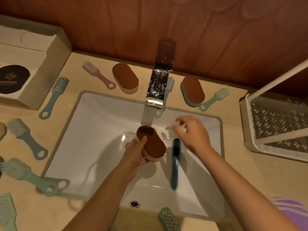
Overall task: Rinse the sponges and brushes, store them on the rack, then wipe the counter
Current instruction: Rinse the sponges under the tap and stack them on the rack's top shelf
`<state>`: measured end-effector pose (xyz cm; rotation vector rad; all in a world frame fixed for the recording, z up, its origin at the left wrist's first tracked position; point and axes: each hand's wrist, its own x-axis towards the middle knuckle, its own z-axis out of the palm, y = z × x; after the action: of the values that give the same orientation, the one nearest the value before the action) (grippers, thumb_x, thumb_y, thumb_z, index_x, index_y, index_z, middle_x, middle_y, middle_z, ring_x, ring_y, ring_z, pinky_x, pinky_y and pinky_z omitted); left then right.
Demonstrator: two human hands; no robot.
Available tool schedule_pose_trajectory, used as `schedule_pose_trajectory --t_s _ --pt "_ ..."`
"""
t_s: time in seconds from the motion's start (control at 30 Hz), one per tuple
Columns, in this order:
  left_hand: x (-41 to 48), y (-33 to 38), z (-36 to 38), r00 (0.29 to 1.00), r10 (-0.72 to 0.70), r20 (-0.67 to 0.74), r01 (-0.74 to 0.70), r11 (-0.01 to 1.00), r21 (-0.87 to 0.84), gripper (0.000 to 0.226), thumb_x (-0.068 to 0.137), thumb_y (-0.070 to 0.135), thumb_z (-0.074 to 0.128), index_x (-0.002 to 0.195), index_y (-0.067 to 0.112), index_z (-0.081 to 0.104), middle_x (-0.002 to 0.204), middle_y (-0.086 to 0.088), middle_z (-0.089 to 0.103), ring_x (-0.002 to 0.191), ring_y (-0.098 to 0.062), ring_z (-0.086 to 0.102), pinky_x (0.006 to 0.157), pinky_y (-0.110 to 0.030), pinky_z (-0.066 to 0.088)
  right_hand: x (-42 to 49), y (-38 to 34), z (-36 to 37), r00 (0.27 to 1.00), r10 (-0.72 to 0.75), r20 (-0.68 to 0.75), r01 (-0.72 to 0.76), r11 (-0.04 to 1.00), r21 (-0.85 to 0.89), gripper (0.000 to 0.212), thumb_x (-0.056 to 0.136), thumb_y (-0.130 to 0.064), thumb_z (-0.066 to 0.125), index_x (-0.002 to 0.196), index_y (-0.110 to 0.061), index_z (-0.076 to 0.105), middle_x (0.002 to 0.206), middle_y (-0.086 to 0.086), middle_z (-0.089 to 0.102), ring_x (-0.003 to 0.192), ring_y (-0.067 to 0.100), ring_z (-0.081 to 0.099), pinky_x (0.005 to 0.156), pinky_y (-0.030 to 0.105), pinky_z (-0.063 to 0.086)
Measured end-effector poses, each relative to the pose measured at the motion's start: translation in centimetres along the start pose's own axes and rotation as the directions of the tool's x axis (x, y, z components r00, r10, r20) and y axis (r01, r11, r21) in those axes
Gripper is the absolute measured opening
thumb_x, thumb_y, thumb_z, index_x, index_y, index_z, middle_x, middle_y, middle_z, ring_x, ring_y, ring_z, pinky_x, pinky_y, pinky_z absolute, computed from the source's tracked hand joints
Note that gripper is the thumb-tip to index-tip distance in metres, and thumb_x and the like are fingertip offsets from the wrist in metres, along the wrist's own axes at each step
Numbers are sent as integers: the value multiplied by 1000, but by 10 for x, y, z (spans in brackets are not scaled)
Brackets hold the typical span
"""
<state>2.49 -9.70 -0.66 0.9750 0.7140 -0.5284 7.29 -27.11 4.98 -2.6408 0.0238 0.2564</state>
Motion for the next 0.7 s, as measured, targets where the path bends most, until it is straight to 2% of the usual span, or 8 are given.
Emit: schedule_pose_trajectory --t_s 0.07,0.13,0.27,0.4,0.47,0.57,0.63,0.7 --pt "-2 6 0 1000 14 14 -14 999 -29 30 96 27 48 124 18 48 111 -3 62 96 -20 62 68 -36 52 30 4 -15 977 -19 -211 -11 990 -139 35 91 -36 50 120 -16 56 120 8 54 113 26 45 86 37 41" --pt "-5 10 0 999 27 32 -26 999 -45 26 96 28 48 121 21 50 107 -1 63 95 -19 62 70 -35 52 55 7 -21 958 -14 -287 -71 957 -283 44 88 -34 54 126 -13 50 129 15 49 118 34 41 91 41 38" --pt "-9 12 -8 999 37 38 -35 998 -47 39 93 37 50 130 24 49 122 -4 61 110 -24 59 82 -41 52 85 8 -15 962 135 -238 -206 929 -308 67 87 -39 56 142 -15 26 144 19 31 127 40 34 99 46 33" --pt "-19 16 -16 988 -7 155 24 994 -109 50 82 51 54 123 23 58 121 -7 65 103 -22 63 70 -35 55 97 3 -16 958 233 -168 -275 911 -307 66 88 -29 57 142 -14 22 135 22 37 120 41 40 94 46 38" --pt "-21 16 -19 983 -48 175 74 986 -147 64 71 58 59 125 24 57 120 -8 66 96 -21 65 68 -35 55 94 0 -19 956 230 -182 -267 940 -213 65 88 -24 58 142 -14 23 133 23 37 121 42 38 95 46 39" --pt "-24 16 -19 976 -94 195 125 980 -156 78 66 61 69 132 25 50 124 -13 62 103 -28 63 85 -47 53 70 -5 -25 961 188 -205 -189 982 17 66 86 -22 61 143 -14 28 131 24 40 118 41 42 97 43 39" --pt "-28 19 -14 967 -113 230 156 971 -179 77 69 59 67 135 24 46 125 -13 62 108 -32 61 88 -48 51 44 -8 -23 965 189 -180 -150 965 213 70 83 -24 66 143 -16 30 129 19 42 116 35 46 99 40 41" --pt "-32 22 -5 960 -109 259 165 965 -203 74 72 56 62 136 23 45 125 -11 63 110 -30 62 86 -42 51 12 -12 -20 972 202 -119 -142 911 387 72 81 -27 68 143 -21 30 131 12 42 117 28 47 101 42 45"
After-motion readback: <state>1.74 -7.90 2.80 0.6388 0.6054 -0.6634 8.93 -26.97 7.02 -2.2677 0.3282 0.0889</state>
